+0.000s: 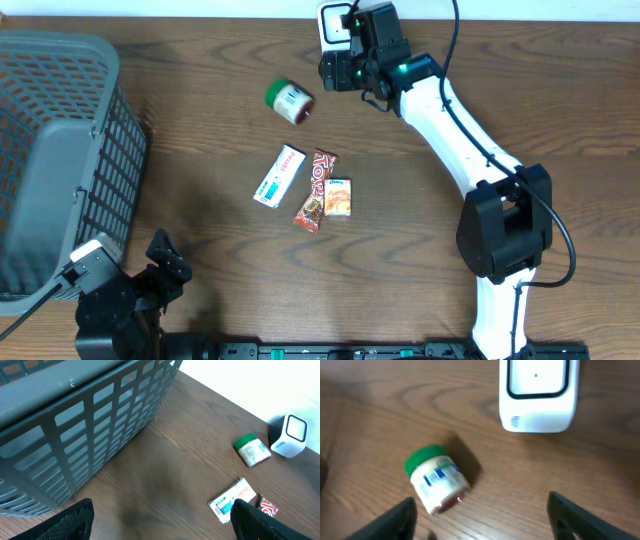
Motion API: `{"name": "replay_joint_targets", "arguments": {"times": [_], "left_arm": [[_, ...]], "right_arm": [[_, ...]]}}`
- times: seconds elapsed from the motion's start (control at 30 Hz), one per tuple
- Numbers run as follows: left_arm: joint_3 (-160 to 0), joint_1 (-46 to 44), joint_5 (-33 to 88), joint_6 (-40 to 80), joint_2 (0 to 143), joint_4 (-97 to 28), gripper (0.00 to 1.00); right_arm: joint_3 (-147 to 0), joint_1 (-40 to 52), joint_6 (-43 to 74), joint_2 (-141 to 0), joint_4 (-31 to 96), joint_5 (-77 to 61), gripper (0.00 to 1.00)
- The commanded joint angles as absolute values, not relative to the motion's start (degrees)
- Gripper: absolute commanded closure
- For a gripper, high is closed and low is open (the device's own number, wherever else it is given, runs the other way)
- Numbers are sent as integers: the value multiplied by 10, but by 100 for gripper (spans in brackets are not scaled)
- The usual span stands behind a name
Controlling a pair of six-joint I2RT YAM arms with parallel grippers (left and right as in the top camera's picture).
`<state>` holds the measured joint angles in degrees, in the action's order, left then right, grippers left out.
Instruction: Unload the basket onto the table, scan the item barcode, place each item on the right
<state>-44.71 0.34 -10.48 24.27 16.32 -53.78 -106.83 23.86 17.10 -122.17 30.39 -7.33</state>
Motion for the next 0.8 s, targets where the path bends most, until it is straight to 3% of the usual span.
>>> {"name": "replay_joint_targets", "arguments": {"times": [0.0,0.3,0.77], "left_arm": [[-450,6,-108,250,161,-538,12],[-450,6,-108,250,161,-538,12],[-450,6,-108,250,161,-538,12]], "right_arm": [[-1078,239,157,-1219,317,-46,11],[-1078,262,117,-1221,356,-46,1],[-1078,312,27,-1291,288,-46,1]]}}
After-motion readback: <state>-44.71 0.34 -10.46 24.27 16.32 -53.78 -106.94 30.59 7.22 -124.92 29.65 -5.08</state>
